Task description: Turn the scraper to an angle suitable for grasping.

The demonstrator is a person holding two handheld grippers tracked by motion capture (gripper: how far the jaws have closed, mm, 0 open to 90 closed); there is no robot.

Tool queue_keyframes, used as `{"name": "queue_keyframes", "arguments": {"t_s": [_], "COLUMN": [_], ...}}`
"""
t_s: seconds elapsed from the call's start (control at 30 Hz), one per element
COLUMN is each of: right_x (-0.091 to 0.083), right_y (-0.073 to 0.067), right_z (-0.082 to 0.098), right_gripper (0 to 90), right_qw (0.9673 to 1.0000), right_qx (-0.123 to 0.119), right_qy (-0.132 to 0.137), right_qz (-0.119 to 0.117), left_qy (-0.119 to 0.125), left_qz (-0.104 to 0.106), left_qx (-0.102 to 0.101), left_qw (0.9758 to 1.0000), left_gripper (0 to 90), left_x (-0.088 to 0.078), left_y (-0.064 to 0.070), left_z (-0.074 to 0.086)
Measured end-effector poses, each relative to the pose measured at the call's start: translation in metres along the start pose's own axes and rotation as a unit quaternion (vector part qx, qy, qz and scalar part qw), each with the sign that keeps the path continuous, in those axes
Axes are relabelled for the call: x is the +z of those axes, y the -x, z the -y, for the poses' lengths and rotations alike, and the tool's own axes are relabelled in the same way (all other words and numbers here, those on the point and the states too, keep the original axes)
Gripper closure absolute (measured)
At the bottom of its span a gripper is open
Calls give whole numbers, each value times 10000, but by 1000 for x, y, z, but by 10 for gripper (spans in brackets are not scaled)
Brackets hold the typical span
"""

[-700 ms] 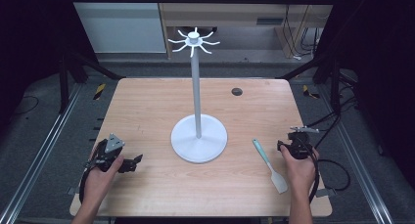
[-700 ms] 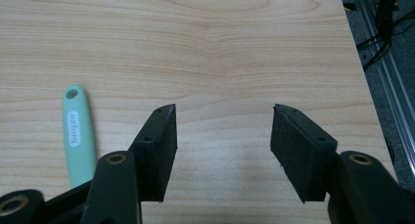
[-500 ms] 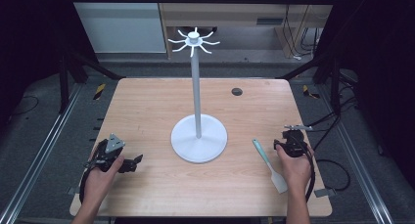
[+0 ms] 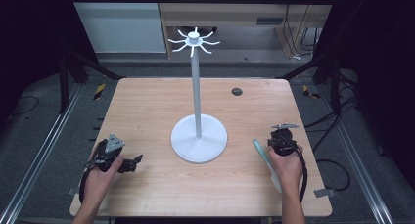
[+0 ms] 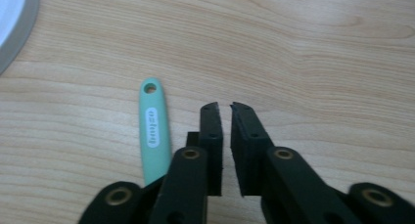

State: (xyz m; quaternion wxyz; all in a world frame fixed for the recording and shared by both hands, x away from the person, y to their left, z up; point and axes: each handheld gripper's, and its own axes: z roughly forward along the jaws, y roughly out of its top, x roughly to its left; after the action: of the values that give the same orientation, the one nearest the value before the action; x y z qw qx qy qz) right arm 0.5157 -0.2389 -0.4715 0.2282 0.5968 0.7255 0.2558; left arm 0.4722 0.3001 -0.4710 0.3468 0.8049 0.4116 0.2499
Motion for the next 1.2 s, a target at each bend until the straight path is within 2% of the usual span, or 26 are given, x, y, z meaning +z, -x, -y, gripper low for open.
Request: {"name": "queue_keyframes", "arguments": {"t_s": [0.07,0.23,0.43,0.7,0.87,0.93,1.03,1.1,1.13,1.2], "right_x": [2,9,14,16,15,15,13,12,10,8], "right_y": [-1,-5,-11,-13,-12,-16,-22,-24,-29,-32], "right_z": [0,-1,-1,0,0,2,3,3,5,6], "right_gripper": [900,900,900,900,900,900,900,900,900,900], "right_qw": [10000,9995,9990,9985,9979,9960,9939,9934,9911,9904], "right_qx": [-39,-141,-220,-214,-127,-152,-203,-267,-358,-454], "right_qy": [-38,-143,-251,-301,-300,-312,-351,-369,-393,-413], "right_qz": [-73,-233,-301,-402,-566,-826,-1030,-1048,-1219,-1237], "left_qy": [-11,-28,-12,-16,-22,-10,-42,-48,-51,-54], "left_qz": [4,-14,-13,-31,-20,-15,-18,-25,-27,-33], "left_qx": [27,31,23,31,42,32,48,48,45,36], "left_qw": [10000,10000,10000,10000,10000,10000,10000,10000,10000,10000], "left_gripper": [29,29,29,30,30,30,30,30,30,30], "left_x": [0,1,0,0,0,0,0,0,0,0], "left_y": [0,-1,0,-1,-1,0,-1,-1,-1,-2], "left_z": [0,0,0,-1,-1,-1,-1,-1,0,0]}}
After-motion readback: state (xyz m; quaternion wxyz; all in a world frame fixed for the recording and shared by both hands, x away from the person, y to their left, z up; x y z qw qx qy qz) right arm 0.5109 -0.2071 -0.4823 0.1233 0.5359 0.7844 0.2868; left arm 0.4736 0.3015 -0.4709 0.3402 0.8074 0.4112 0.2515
